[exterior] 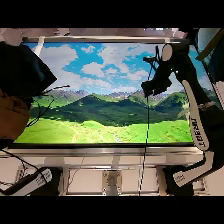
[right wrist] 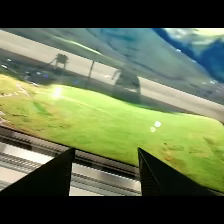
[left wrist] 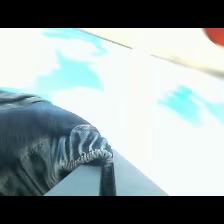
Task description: Fold the clothes and pants, and hang the long-sleeved shirts on hangers.
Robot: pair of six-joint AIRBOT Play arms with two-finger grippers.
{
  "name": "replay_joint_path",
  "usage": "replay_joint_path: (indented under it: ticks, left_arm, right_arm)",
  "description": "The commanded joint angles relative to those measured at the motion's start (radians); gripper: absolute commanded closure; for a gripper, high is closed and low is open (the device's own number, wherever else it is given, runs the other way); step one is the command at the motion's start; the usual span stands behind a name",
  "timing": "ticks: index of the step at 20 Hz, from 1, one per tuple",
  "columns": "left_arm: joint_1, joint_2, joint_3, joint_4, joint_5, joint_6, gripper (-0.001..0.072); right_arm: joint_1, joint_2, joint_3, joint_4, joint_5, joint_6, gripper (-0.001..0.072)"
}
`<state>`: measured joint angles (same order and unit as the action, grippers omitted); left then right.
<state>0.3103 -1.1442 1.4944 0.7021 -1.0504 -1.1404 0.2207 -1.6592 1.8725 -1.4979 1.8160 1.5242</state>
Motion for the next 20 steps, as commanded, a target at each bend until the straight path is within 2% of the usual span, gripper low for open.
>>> replay_joint_path:
  ticks: [1,2,5,9,12,15,16,17,18,20]
  left_arm:
    - [-0.402,0.040,-0.001,0.035,-0.013,0.003,0.0697]
    - [-0.538,0.015,-0.003,0.089,-0.012,0.000,0.0697]
    - [-0.891,-0.127,-0.003,0.225,0.007,-0.108,0.0697]
    - [-1.260,-0.426,-0.003,0.182,0.130,-0.119,0.0697]
    - [-1.425,-0.589,-0.002,0.007,0.305,-0.069,0.0697]
    - [-1.429,-0.600,0.002,-0.030,0.393,0.032,0.0674]
    - [-1.389,-0.580,0.007,-0.023,0.406,0.033,0.0463]
    - [-1.324,-0.548,0.009,-0.022,0.406,0.027,0.0173]
    - [-1.247,-0.512,0.009,-0.021,0.384,0.005,0.0104]
    - [-1.040,-0.423,0.009,-0.008,0.268,-0.022,0.0107]
  right_arm:
    - [-0.080,0.067,0.002,-0.026,0.027,-0.091,0.0274]
    - [-0.119,0.101,0.002,-0.023,0.021,-0.106,0.0274]
    - [-0.283,0.218,0.003,0.002,-0.042,-0.106,0.0273]
    - [-0.540,0.332,0.003,0.170,-0.103,-0.106,0.0273]
    - [-0.708,0.347,0.003,0.348,-0.144,-0.113,0.0273]
    - [-0.809,0.338,0.003,0.510,-0.169,-0.161,0.0273]
    - [-0.826,0.330,-0.001,0.550,-0.169,-0.174,0.0273]
    - [-0.832,0.327,-0.019,0.572,-0.167,-0.190,0.0273]
    - [-0.831,0.328,-0.057,0.581,-0.167,-0.215,0.0273]
    - [-0.831,0.341,-0.180,0.610,-0.167,-0.255,0.0275]
